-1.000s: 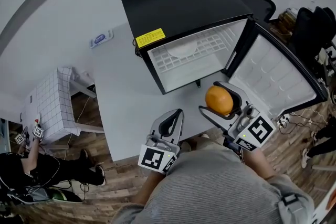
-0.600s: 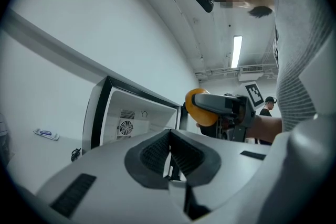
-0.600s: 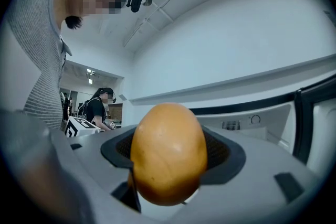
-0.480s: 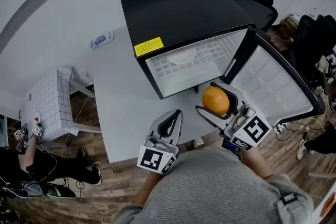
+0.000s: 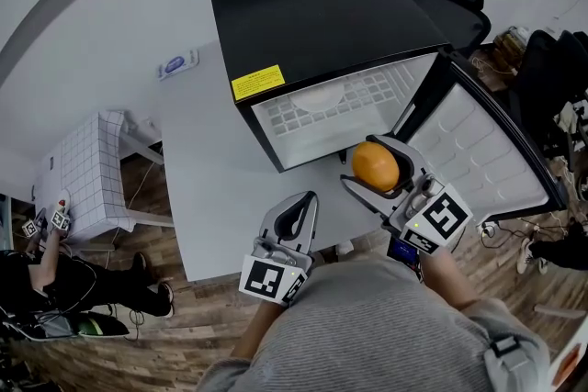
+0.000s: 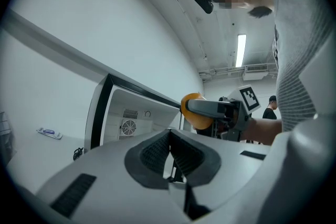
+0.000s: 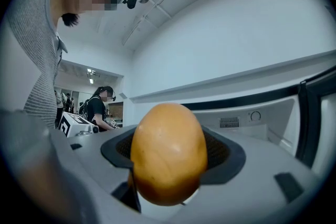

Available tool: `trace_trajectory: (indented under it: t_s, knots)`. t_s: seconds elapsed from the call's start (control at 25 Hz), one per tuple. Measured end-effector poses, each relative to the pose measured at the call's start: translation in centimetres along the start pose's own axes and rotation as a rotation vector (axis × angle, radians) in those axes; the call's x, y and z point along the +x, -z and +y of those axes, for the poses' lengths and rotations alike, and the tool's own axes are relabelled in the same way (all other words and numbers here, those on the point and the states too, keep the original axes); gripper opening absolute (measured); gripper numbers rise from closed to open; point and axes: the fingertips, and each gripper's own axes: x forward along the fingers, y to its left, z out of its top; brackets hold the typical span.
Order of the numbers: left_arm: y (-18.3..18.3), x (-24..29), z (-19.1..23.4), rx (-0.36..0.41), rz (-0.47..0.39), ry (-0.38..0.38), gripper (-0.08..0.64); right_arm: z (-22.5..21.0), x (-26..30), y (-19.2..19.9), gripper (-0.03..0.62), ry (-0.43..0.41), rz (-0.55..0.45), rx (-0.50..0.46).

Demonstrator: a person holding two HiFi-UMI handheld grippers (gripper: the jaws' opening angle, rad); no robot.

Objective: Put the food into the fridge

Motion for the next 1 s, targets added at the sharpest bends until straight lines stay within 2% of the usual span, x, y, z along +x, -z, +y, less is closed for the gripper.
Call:
trace_trajectory:
  t_s: [0.4,0.52,1.0]
  knots:
    - [0.0,0.1,0.1,-0.004,-0.009,-0.027,0.011,-2.0,2.4,1.2,0.325,-0.023,0.029,-0.025]
    - [-0.8,0.4,-0.1,-0.006,-0.031,-0.027,0.011,-3.3,3.6,2.3,0.325,-0.017,0.049,-0.04]
    - [-0.3,-0.4,0.4,-0.002,-0.002,-0.052,0.011,-7.4,8.0,6.9,0.325,0.024,0.119,-0.064]
